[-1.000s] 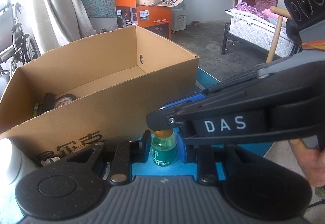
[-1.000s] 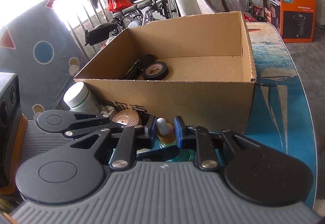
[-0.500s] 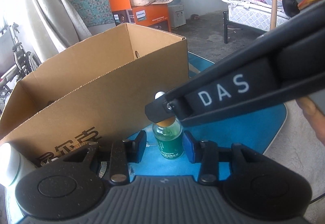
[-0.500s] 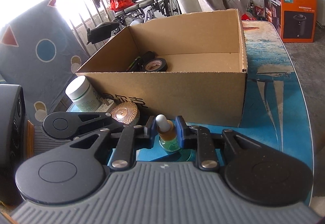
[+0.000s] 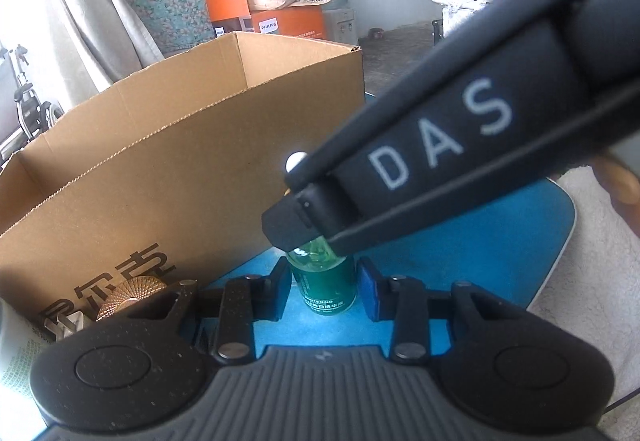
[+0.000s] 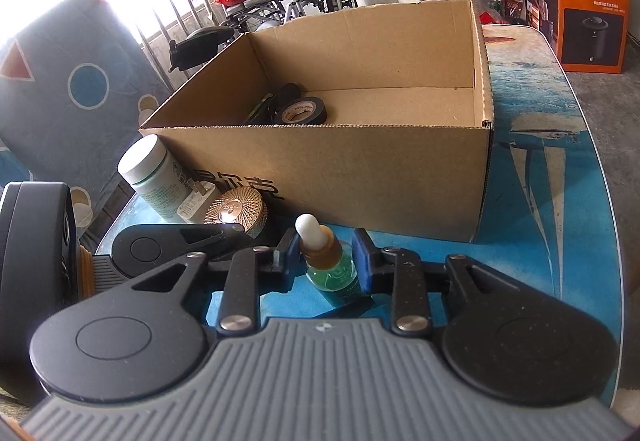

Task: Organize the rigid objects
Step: 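Close the right gripper around the green dropper bottle, then carry the green dropper bottle with the right gripper into the box and release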

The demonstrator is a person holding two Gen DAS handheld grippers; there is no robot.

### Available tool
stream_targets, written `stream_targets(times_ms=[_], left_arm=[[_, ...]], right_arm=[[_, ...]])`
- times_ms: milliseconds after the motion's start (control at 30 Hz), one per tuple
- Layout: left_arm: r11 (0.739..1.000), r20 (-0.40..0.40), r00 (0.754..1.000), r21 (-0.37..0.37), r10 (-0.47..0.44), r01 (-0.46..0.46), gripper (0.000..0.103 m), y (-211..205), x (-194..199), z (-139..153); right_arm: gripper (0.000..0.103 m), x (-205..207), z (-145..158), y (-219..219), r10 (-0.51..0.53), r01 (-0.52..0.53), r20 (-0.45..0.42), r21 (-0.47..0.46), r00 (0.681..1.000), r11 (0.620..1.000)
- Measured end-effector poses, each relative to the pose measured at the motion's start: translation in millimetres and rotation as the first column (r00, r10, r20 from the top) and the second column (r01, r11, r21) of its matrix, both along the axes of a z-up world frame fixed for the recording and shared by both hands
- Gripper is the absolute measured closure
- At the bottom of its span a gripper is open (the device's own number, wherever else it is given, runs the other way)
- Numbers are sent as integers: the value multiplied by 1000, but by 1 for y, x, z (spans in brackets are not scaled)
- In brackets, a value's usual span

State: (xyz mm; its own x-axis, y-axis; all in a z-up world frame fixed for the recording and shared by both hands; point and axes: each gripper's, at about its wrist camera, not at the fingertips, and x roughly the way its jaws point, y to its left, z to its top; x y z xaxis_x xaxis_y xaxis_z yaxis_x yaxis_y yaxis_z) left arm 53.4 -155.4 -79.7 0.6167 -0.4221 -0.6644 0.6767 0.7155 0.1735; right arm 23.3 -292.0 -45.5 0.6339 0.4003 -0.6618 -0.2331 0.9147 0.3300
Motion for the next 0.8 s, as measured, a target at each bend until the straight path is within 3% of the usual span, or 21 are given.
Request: stream_targets(times_ms=[133,467,667,800], left_arm=[[1000,36,999,15,-12,11,67,-4,-7,-3],[1000,67,998,-11,-8,9,68,4,-17,13],[998,149,988,-58,37,-28,68,18,-25,56],[991,191,978,-120,85,-63,68,32,-18,93]], right_arm=[[82,1,2,-1,-10,10,13,-5,1000,1000],[83,-10,18,3,-11,12,37,-9,999,1000],[83,-21,67,14,48,-44,149,-31,988,999],[83,-17,112,21,110,-101,247,-49,963,994]])
